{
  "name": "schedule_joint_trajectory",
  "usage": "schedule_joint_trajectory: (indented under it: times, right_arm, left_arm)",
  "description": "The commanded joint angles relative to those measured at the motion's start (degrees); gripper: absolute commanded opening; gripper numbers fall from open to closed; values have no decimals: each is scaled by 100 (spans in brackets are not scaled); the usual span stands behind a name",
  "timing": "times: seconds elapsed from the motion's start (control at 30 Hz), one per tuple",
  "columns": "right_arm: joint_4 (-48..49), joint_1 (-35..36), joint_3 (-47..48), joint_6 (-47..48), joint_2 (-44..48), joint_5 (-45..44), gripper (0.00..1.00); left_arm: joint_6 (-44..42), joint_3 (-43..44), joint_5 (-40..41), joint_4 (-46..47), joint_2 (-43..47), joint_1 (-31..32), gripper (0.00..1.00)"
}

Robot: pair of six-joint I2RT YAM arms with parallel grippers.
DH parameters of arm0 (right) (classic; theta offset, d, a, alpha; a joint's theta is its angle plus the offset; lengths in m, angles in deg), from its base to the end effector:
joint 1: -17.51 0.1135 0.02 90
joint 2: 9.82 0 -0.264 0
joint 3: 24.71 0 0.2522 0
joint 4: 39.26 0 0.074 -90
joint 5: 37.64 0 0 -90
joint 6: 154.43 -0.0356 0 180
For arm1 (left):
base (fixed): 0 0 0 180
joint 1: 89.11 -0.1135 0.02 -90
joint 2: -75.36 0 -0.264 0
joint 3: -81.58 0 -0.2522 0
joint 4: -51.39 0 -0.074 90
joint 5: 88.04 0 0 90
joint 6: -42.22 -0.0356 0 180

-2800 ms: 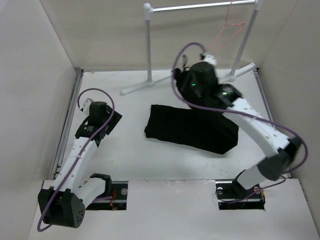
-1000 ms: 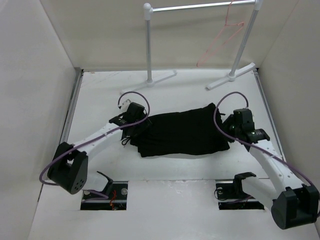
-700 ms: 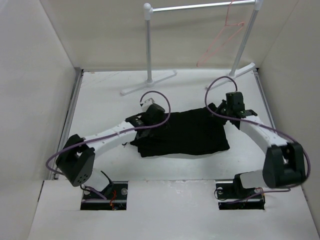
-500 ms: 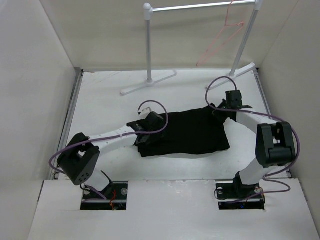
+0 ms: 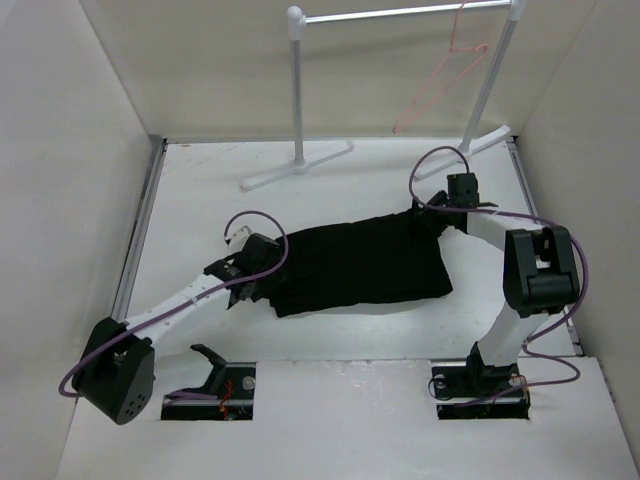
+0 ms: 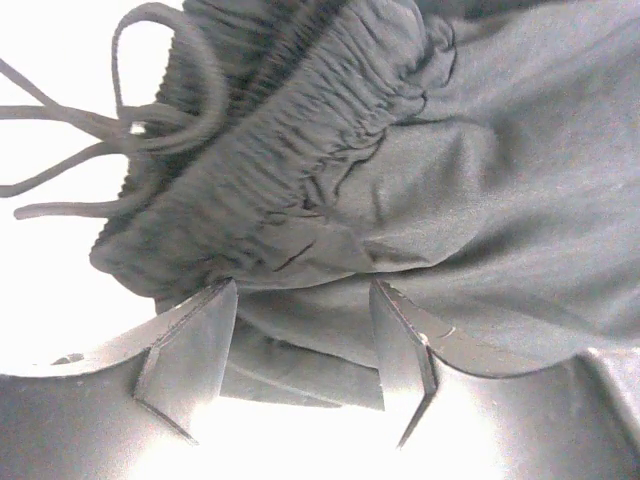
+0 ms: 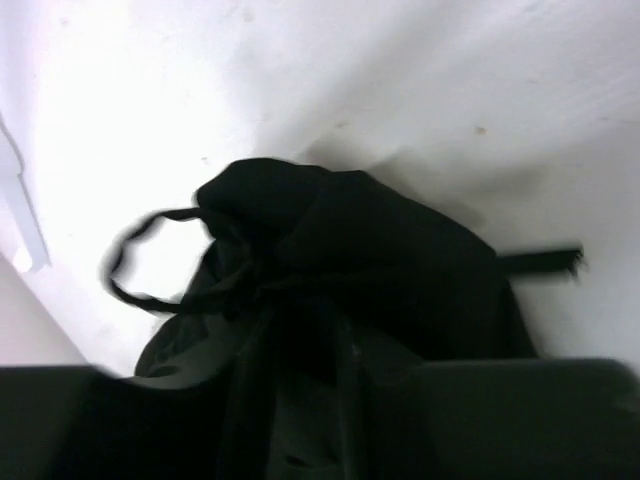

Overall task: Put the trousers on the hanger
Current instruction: Fold the trousers at the center of the board.

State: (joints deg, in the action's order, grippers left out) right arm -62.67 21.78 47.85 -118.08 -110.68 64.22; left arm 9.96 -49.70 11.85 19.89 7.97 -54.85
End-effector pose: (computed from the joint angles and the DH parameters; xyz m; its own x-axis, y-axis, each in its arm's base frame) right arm 0.3577 0.0340 0.1678 -0.6249 0.7438 -0.2374 0.5119 0.6199 0.5947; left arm 0.1913 -0.1229 0.1927 -0.7309 -0.5101 -0.4534 -0.2892 0.8332 -0.4712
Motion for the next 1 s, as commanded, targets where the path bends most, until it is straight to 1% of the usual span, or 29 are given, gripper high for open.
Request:
schedule_joint_trajectory:
  times: [0.0, 0.07, 0.13, 0.23, 0.3, 0.37, 0.4, 0.43, 0.47, 0.53, 0.57, 0.63, 0.7, 0.8, 0.97]
  right_arm:
    - [104, 78, 351, -49, 329, 246, 39]
    - [-71, 60, 368, 47, 697, 483, 49]
    - [-317, 43, 229, 222, 1180, 537, 56]
    - [-581, 8, -210, 407, 1858, 555, 58]
    - [-687, -36, -640, 487, 2270, 537, 58]
    - [-696, -71, -1114, 478, 2648, 485, 58]
    - [-661, -80, -1334, 452, 2807, 449, 56]
    - [-626, -80, -1528, 434, 2930, 423, 52]
    - [-591, -80, -1695, 417, 3027, 405, 47]
    - [-582, -98, -1951, 399, 3159, 370, 33]
    - [-582, -133, -2065, 382, 3221, 326, 27]
    - [-652, -212, -2259, 364, 3292, 186, 20]
    - [-766, -326, -2443, 329, 3318, 2, 17]
    - [-837, -397, -2654, 267, 3318, -104, 15]
    - [-802, -257, -2804, 188, 3178, -105, 17]
  left_arm:
    - [-262, 54, 145, -686, 358, -275, 54]
    - [-385, 212, 110, -923, 560, -520, 54]
    - [-499, 467, 40, -1126, 736, -723, 54]
    - [-562, 897, -101, -1118, 685, -777, 53]
    - [-535, 1248, -241, -969, 299, -637, 51]
    - [-509, 1609, -382, -680, -219, -295, 49]
    - [-491, 1784, -409, -496, -500, -102, 49]
    - [-483, 1960, -435, -302, -807, 83, 49]
    - [-465, 2145, -453, -135, -1089, 250, 49]
    - [-482, 2426, -505, 146, -1546, 436, 49]
    - [-491, 2524, -532, 313, -1792, 471, 49]
    - [-474, 2612, -602, 560, -2171, 419, 49]
    - [-482, 2569, -646, 710, -2479, 297, 49]
    - [-526, 2280, -620, 763, -2708, 16, 49]
    - [-561, 1498, -471, 807, -2376, -555, 49]
